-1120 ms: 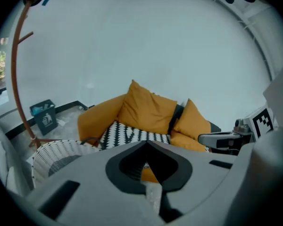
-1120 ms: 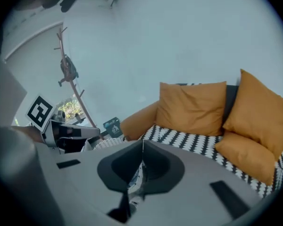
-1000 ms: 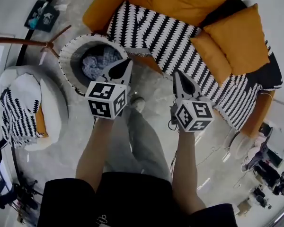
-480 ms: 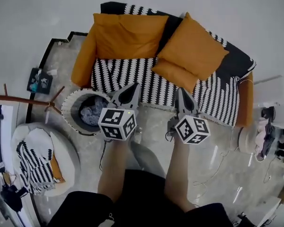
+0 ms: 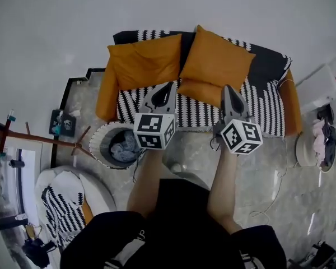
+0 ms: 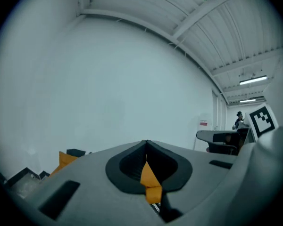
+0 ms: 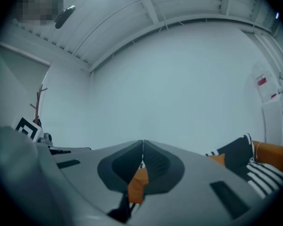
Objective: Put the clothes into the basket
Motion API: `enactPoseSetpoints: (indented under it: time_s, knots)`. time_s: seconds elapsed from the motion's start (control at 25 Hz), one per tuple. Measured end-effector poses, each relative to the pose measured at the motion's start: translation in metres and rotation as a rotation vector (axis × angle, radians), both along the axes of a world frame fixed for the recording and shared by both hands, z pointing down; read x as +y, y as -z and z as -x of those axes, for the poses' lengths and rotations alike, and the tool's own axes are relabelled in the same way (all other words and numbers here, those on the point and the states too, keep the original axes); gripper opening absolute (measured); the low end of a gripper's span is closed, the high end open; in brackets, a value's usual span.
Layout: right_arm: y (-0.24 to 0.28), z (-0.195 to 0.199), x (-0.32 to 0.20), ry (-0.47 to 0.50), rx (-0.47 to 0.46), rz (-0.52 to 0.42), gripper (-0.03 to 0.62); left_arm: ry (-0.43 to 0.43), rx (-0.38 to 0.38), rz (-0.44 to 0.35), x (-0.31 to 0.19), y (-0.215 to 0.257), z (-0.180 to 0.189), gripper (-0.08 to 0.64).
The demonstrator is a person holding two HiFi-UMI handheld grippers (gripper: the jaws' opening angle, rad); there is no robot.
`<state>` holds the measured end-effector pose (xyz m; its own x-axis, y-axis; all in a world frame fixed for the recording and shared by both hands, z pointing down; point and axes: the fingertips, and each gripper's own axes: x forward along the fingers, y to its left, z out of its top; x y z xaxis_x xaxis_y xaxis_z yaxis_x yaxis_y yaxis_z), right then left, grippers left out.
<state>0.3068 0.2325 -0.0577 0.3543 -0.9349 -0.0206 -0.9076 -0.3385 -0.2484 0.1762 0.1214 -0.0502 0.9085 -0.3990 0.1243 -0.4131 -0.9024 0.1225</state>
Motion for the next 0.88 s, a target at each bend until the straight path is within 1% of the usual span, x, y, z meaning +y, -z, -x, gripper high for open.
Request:
enactPoseSetpoints:
  time_s: [0.12, 0.32, 0.44, 0.6, 0.88]
  knots:
    - [0.027, 0.003, 0.005, 0.009, 0.069, -0.022, 0.012, -0.005, 0.023, -0.037, 0.006, 0.016, -0.005, 0.008]
    - [0.043, 0.008, 0.004, 0.022, 0.121, -0.015, 0.012, 0.021, 0.032, -0.085, 0.006, 0.041, -0.012, 0.009]
    - [0.05, 0.003, 0.006, 0.018, 0.151, -0.006, 0.012, -0.006, 0.049, -0.107, 0.013, 0.054, -0.019, 0.009]
    - [0.049, 0.004, 0.004, 0.007, 0.154, -0.002, 0.012, -0.025, 0.04, -0.123, 0.015, 0.054, -0.018, 0.009]
    - [0.047, 0.005, 0.002, 0.01, 0.155, -0.008, 0.012, -0.006, 0.035, -0.127, 0.017, 0.055, -0.017, 0.009]
